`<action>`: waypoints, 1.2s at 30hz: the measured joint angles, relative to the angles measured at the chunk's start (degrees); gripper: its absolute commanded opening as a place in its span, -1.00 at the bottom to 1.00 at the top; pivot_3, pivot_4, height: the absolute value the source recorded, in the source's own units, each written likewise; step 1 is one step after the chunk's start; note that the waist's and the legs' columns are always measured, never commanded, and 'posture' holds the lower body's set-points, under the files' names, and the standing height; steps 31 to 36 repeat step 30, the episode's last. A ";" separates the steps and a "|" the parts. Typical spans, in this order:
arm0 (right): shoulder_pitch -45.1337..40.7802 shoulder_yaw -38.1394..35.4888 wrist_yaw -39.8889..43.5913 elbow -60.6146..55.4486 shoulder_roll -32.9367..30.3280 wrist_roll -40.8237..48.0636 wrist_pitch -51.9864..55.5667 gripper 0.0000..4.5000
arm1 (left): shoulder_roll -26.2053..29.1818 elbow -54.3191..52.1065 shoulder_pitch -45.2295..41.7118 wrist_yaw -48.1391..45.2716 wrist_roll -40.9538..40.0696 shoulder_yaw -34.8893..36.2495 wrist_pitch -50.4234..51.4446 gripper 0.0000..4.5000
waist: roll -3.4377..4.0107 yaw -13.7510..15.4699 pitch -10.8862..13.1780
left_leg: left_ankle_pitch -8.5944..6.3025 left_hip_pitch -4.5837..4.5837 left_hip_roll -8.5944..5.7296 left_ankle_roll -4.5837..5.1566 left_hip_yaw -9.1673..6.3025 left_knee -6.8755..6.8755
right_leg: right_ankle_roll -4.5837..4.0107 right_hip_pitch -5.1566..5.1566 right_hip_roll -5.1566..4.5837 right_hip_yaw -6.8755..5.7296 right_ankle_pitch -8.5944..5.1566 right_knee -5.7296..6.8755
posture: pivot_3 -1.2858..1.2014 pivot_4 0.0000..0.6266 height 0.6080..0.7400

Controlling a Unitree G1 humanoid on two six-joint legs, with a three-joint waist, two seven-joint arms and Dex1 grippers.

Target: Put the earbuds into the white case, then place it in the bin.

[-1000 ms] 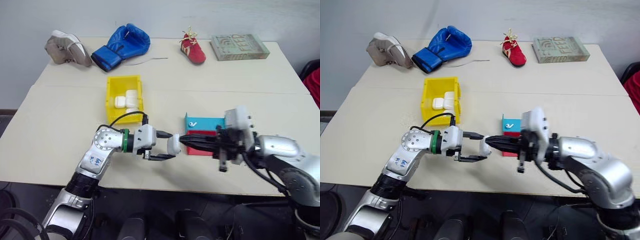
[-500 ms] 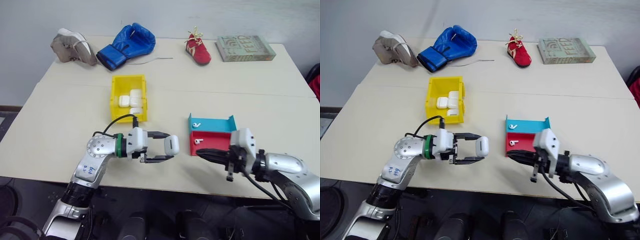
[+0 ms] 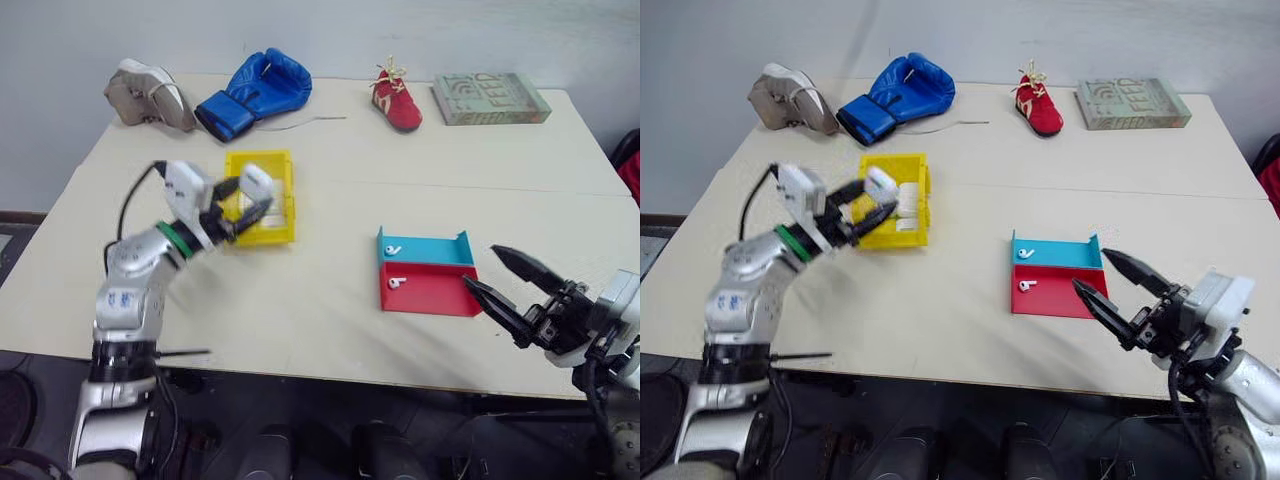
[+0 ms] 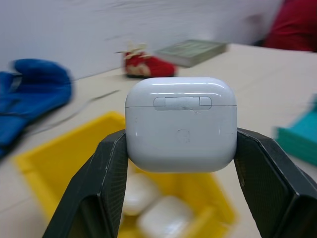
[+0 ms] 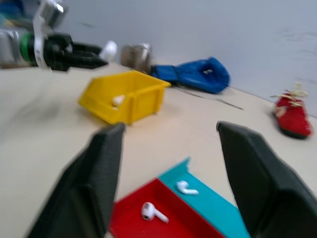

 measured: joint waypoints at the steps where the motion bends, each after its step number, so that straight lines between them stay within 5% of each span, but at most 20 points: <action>1: 0.10 1.07 -0.17 0.02 0.69 -1.04 -1.17 0.93 | -0.40 2.32 -2.03 1.01 0.76 -0.25 0.12 0.23 | 0.00 0.01 0.00 | 0.00 0.00 -0.01 0.01 0.01 0.00 | 0.00 -0.01 0.00 0.00 0.00 0.02 | 0.03 -0.52 1.00; 5: -0.17 4.65 -0.34 0.10 1.23 -3.14 -3.98 0.99 | -0.92 10.29 -6.89 2.38 2.96 -1.71 2.05 0.23 | 0.00 -0.05 0.00 | 0.00 -0.01 -0.04 0.01 0.01 0.01 | 0.00 -0.02 0.00 -0.01 0.00 0.02 | 0.03 -0.52 1.00; 10: -0.33 6.06 -0.60 0.99 1.14 -4.37 -5.20 1.00 | -0.89 16.36 -8.70 3.48 4.61 -2.24 4.95 0.93 | -0.01 -0.42 0.00 | 0.03 -0.01 0.02 -0.06 0.03 0.02 | 0.00 -0.03 0.05 0.00 0.00 0.03 | 0.03 -0.52 1.00; 15: 0.44 6.22 -0.22 2.66 0.03 -4.57 -5.96 1.00 | 2.00 12.75 -7.17 -0.22 4.00 -1.93 3.90 0.98 | -0.01 -0.66 0.00 | 0.03 -0.01 0.03 -0.07 0.03 0.01 | 0.00 -0.04 0.05 0.02 0.00 0.03 | 0.03 -0.52 1.00; 23: 3.87 -0.74 11.25 13.39 -11.37 -3.80 -8.74 1.00 | 17.85 -4.33 19.78 -22.85 -2.76 8.97 -8.69 0.98 | 0.00 -1.89 0.00 | 0.02 0.18 0.11 -0.10 0.06 -0.10 | -0.05 0.05 0.01 0.16 -0.02 -0.27 | 0.03 -0.52 1.00; 30: 3.07 -5.16 28.15 31.16 -22.50 -3.80 -15.97 1.00 | 24.77 4.97 45.14 -32.38 0.40 21.67 -24.40 0.98 | -0.03 -1.52 -0.01 | -0.02 0.32 0.12 0.03 0.12 -0.38 | -0.18 0.16 -0.15 0.16 -0.09 -0.51 | 0.03 -0.52 1.00; 36: 3.07 -5.16 28.15 31.16 -22.50 -3.80 -15.97 1.00 | 24.77 4.97 45.14 -32.38 0.40 21.67 -24.40 0.98 | -0.03 -1.52 -0.01 | -0.02 0.32 0.12 0.03 0.12 -0.38 | -0.18 0.16 -0.15 0.16 -0.09 -0.51 | 0.03 -0.52 1.00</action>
